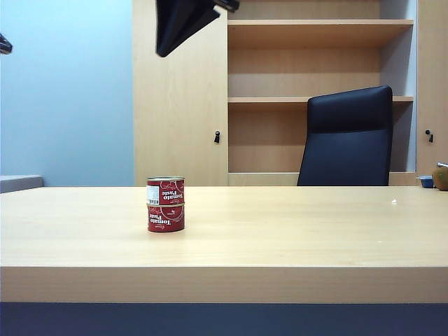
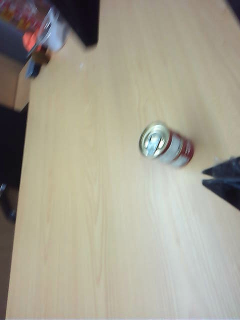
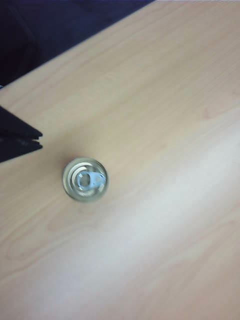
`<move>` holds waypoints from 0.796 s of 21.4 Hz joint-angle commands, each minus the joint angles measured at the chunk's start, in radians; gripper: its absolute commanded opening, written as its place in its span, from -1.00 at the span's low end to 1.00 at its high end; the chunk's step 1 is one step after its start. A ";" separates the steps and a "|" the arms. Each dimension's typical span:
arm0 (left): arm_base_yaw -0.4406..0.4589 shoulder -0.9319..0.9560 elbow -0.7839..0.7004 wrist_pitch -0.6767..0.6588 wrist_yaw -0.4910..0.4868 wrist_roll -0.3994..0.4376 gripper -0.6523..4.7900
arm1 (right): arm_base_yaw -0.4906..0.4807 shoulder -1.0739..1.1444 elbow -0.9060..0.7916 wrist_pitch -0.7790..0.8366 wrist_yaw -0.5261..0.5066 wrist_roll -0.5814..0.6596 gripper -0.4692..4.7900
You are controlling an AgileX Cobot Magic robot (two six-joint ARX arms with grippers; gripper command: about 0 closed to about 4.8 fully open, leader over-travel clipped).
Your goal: Stack a can of tomatoes on the right onto the can of tomatoes on the left.
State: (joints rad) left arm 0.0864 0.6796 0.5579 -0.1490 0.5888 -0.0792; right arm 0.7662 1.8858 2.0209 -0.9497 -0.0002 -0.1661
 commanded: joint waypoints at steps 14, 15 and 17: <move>0.000 -0.459 -0.312 0.151 -0.235 -0.008 -0.78 | -0.003 -0.894 -1.263 1.239 0.037 0.253 -0.86; 0.000 -0.480 -0.330 0.151 -0.248 -0.008 -0.78 | -0.003 -0.917 -1.288 1.239 0.051 0.261 -0.86; 0.000 -0.528 -0.376 0.151 -0.261 -0.008 -0.78 | -0.003 -0.975 -1.349 1.239 0.110 0.294 -0.86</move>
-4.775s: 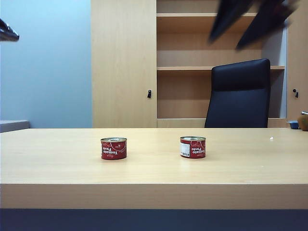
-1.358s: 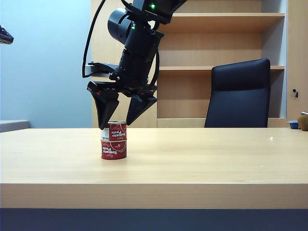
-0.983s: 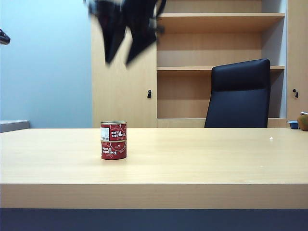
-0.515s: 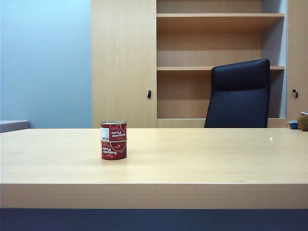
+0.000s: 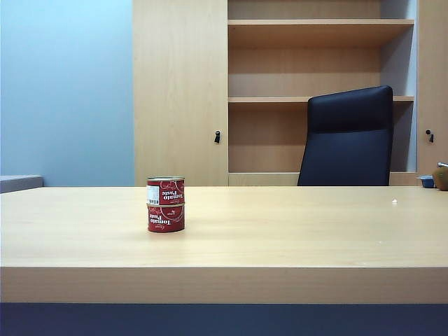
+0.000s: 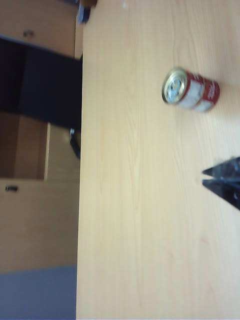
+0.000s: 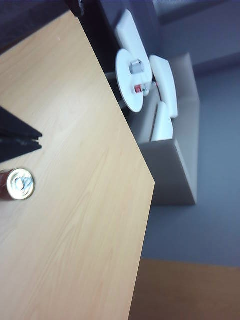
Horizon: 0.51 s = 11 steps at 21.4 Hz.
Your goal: Stack a can of tomatoes on the right onto the can of tomatoes on the left.
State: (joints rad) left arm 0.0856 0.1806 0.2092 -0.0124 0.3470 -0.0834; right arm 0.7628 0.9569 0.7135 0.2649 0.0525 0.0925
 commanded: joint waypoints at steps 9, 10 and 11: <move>0.000 -0.177 -0.200 -0.029 -0.062 0.003 -0.78 | 0.002 -0.189 -0.264 -0.066 -0.051 0.125 -0.85; 0.000 -0.177 -0.200 -0.051 -0.063 0.005 -0.78 | 0.002 -0.189 -0.274 -0.066 -0.062 0.125 -0.85; 0.000 -0.177 -0.200 -0.071 -0.066 0.011 -0.78 | 0.004 -0.189 -0.280 -0.067 -0.076 0.125 -0.85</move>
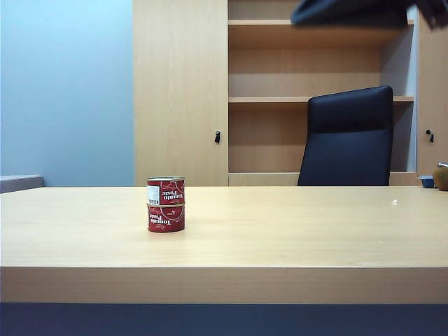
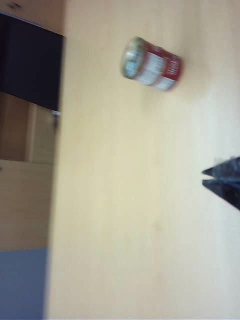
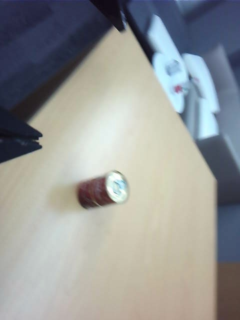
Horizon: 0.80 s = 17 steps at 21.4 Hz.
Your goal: Stack a can of tomatoes on the right onto the can of tomatoes on the left.
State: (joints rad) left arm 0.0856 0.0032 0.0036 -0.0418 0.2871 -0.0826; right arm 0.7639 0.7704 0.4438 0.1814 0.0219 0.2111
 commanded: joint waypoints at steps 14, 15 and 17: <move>0.000 0.000 0.007 -0.116 -0.018 0.046 -0.78 | 0.000 0.297 -0.041 -0.039 -0.016 -0.184 -0.78; 0.000 0.000 0.007 -0.116 -0.018 0.045 -0.78 | -0.001 0.296 -0.041 -0.039 0.002 -0.237 -0.78; 0.000 0.000 0.007 -0.116 -0.018 0.045 -0.78 | -0.015 0.217 -0.042 -0.067 0.100 -0.358 -0.78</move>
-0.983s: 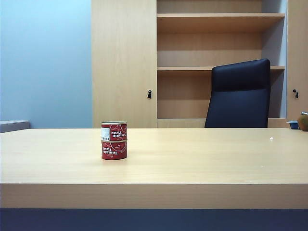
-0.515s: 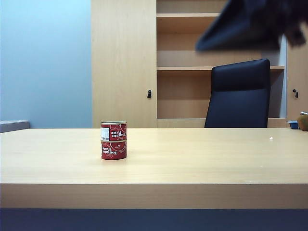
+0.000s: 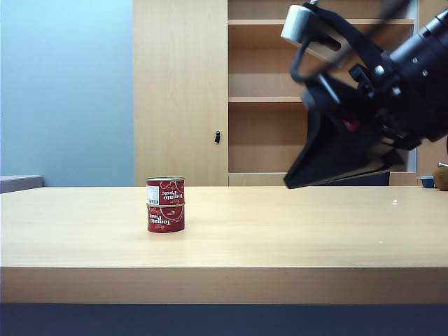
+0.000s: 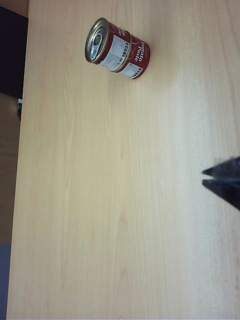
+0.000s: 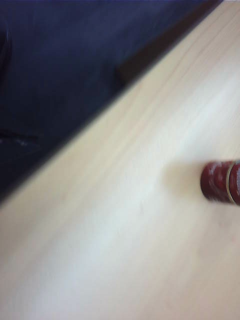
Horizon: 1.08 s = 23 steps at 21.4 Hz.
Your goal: Stack a can of tomatoes on the right onto the can of tomatoes on the left.
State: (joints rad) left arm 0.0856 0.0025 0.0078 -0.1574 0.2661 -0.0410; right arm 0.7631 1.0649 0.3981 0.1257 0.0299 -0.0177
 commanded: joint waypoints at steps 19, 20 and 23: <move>0.000 0.001 0.003 -0.002 0.000 0.004 -0.78 | -0.645 -1.001 -0.267 0.006 0.117 -0.095 -0.79; 0.000 0.001 0.003 -0.002 0.000 0.004 -0.78 | -0.658 -1.010 -0.291 0.006 0.113 -0.072 -0.78; 0.000 0.001 0.003 -0.002 0.000 0.004 -0.78 | -0.689 -1.052 -0.396 -0.042 0.030 -0.037 -0.79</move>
State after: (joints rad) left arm 0.0856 0.0025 0.0078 -0.1589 0.2649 -0.0410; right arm 0.0738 0.0147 0.0044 0.1032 0.1047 -0.0677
